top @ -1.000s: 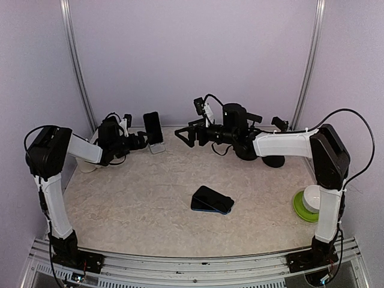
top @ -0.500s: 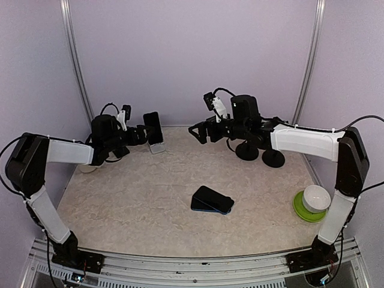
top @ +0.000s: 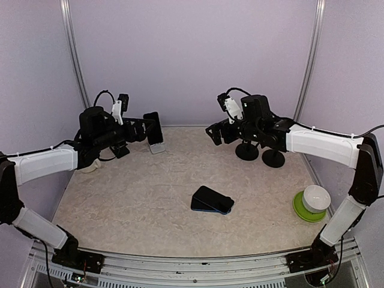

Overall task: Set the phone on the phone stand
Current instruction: Move the phone stand to the center of the board.

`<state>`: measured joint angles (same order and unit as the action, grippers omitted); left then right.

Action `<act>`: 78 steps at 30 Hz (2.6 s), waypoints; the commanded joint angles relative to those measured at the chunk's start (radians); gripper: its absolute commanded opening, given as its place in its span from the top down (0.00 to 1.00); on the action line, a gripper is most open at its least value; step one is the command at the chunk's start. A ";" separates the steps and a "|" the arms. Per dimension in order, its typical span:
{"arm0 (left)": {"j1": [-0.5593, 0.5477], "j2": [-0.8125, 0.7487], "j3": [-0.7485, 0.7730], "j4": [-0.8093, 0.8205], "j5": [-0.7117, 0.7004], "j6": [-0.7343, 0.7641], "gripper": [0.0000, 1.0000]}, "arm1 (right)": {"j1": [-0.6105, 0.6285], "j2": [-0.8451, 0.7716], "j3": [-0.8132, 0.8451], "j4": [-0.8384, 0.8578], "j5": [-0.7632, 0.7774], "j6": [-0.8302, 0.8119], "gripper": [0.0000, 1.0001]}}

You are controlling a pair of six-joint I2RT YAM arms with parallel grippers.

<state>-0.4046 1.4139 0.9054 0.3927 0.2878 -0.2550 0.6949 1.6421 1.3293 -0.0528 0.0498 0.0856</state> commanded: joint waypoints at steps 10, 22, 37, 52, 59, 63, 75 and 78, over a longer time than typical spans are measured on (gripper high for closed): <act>-0.112 -0.138 0.024 -0.305 -0.219 -0.044 0.01 | -0.047 -0.095 -0.130 -0.098 0.073 -0.047 0.00; -0.115 -0.161 0.114 -0.581 -0.281 -0.155 0.01 | -0.215 -0.138 -0.115 -0.127 0.155 0.058 0.00; -0.002 -0.269 -0.027 -0.528 -0.139 -0.285 0.01 | -0.365 -0.053 -0.002 -0.086 0.101 0.162 0.15; 0.015 -0.327 -0.038 -0.556 -0.134 -0.267 0.01 | -0.380 0.081 0.108 -0.115 0.063 0.169 0.33; 0.024 -0.335 -0.046 -0.552 -0.126 -0.268 0.01 | -0.384 0.066 0.071 -0.090 0.029 0.174 0.49; 0.026 -0.330 -0.052 -0.545 -0.118 -0.272 0.01 | -0.386 0.055 0.049 -0.075 0.023 0.177 0.60; 0.030 -0.346 -0.063 -0.538 -0.108 -0.282 0.01 | -0.390 0.054 0.046 -0.077 -0.015 0.170 0.81; 0.032 -0.350 -0.065 -0.536 -0.103 -0.283 0.01 | -0.390 0.049 0.046 -0.073 -0.044 0.166 0.85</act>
<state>-0.3809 1.0863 0.8513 -0.1654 0.1696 -0.5346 0.3119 1.7126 1.3918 -0.1406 0.0669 0.2550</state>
